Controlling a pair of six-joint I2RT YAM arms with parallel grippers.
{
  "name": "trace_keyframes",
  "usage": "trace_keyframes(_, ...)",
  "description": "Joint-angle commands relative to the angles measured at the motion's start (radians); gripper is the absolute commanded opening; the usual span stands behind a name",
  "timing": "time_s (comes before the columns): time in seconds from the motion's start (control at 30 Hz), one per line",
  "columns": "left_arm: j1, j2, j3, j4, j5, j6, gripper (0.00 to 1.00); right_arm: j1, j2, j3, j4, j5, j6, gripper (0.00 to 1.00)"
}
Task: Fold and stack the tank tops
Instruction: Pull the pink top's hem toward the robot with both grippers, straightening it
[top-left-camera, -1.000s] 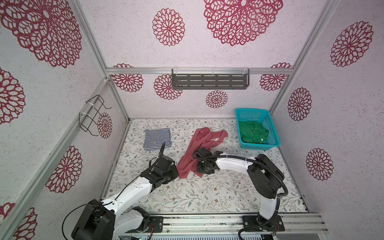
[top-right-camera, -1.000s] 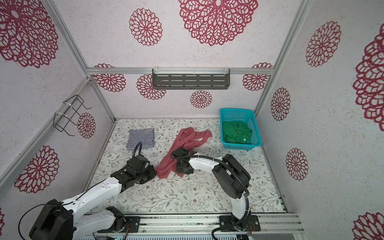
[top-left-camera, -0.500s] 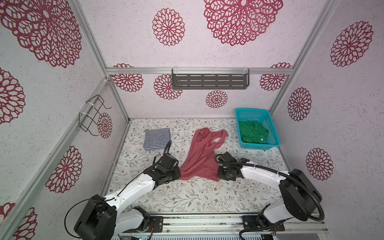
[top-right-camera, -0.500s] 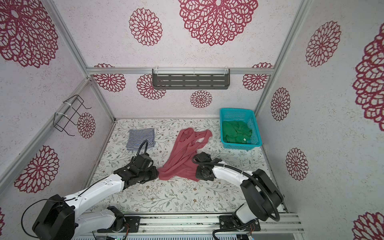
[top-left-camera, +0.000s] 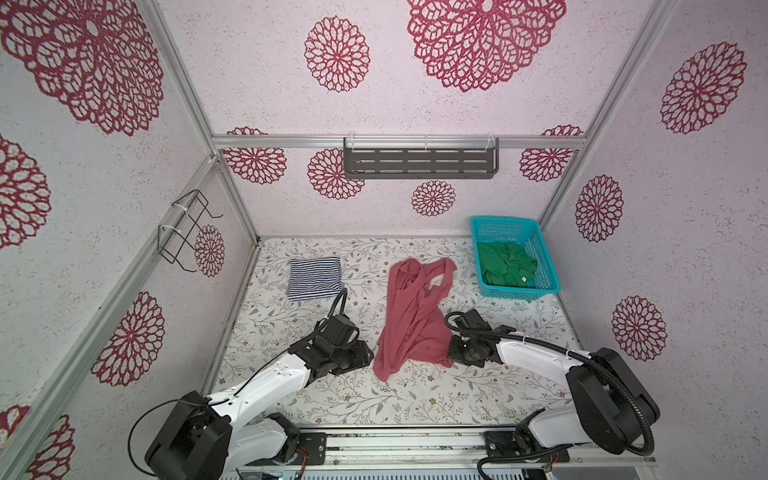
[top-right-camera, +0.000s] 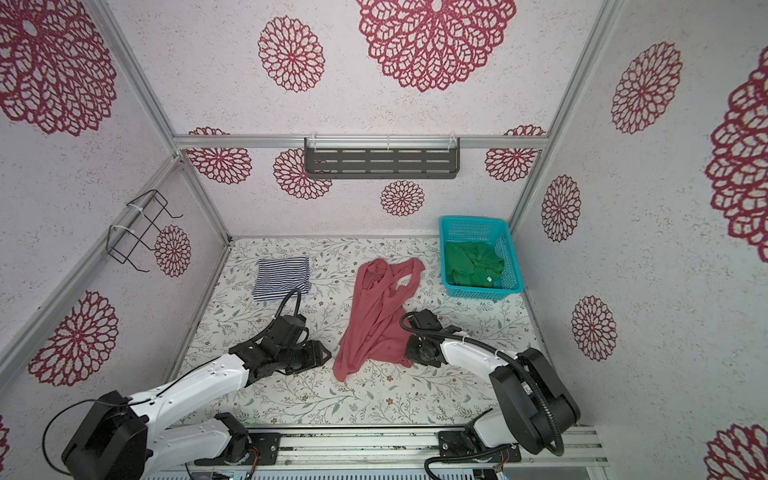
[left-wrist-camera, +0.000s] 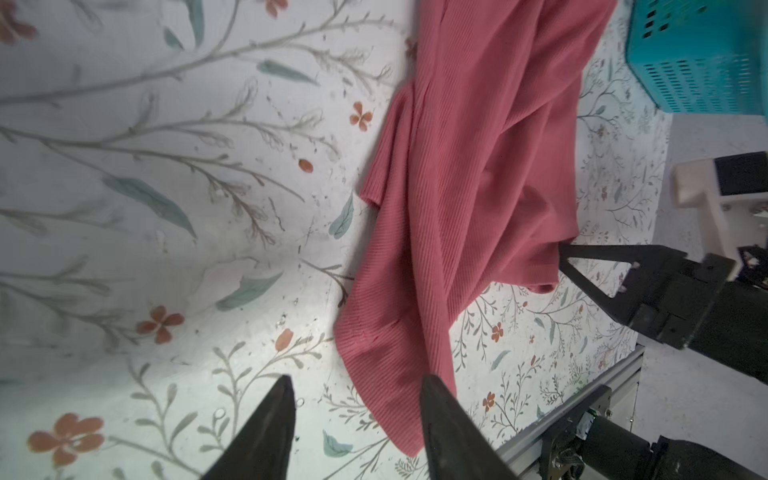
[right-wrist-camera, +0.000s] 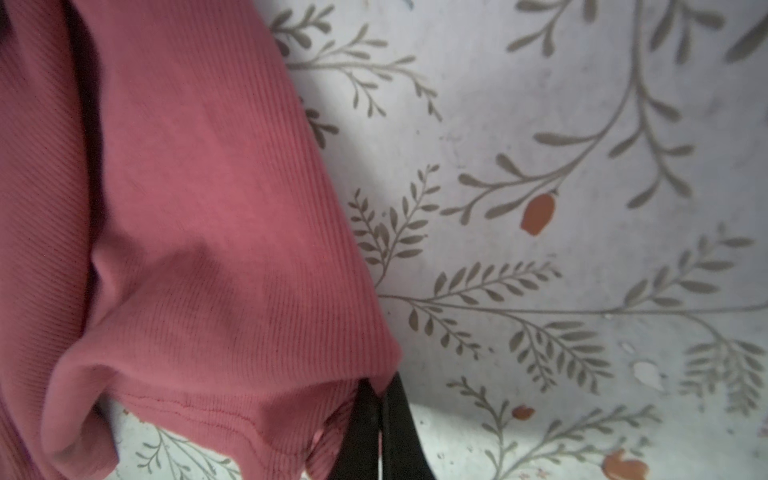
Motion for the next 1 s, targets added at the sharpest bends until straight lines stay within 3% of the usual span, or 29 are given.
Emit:
trace_keyframes(0.0,-0.086,0.009,0.074,-0.033,-0.03,0.025,0.5,-0.008,0.017,-0.024,-0.02,-0.007,-0.027,0.0)
trace_keyframes(0.1,-0.117,0.034,0.105,-0.051,-0.033,0.043,0.59,-0.009,0.026,-0.029,-0.01,-0.017,-0.03,0.0)
trace_keyframes(0.37,-0.117,0.213,0.181,-0.161,-0.057,0.112,0.6,-0.011,0.008,-0.048,-0.002,-0.023,-0.027,0.0)
trace_keyframes(0.53,-0.117,0.247,0.196,-0.117,-0.058,0.11,0.63,-0.023,-0.026,-0.052,-0.048,0.034,-0.014,0.0)
trace_keyframes(0.6,-0.117,0.239,0.208,-0.107,-0.054,0.11,0.65,-0.054,-0.088,-0.084,-0.064,0.081,0.014,0.0)
trace_keyframes(0.8,-0.085,0.187,0.232,-0.144,-0.061,0.135,0.72,-0.218,-0.185,-0.205,-0.059,0.031,-0.021,0.0)
trace_keyframes(0.9,-0.082,0.221,0.25,-0.148,-0.052,0.144,0.68,-0.226,-0.191,-0.218,-0.04,0.024,-0.021,0.0)
trace_keyframes(0.97,-0.084,0.257,0.259,-0.133,-0.042,0.14,0.58,-0.225,-0.181,-0.219,-0.026,0.015,-0.022,0.0)
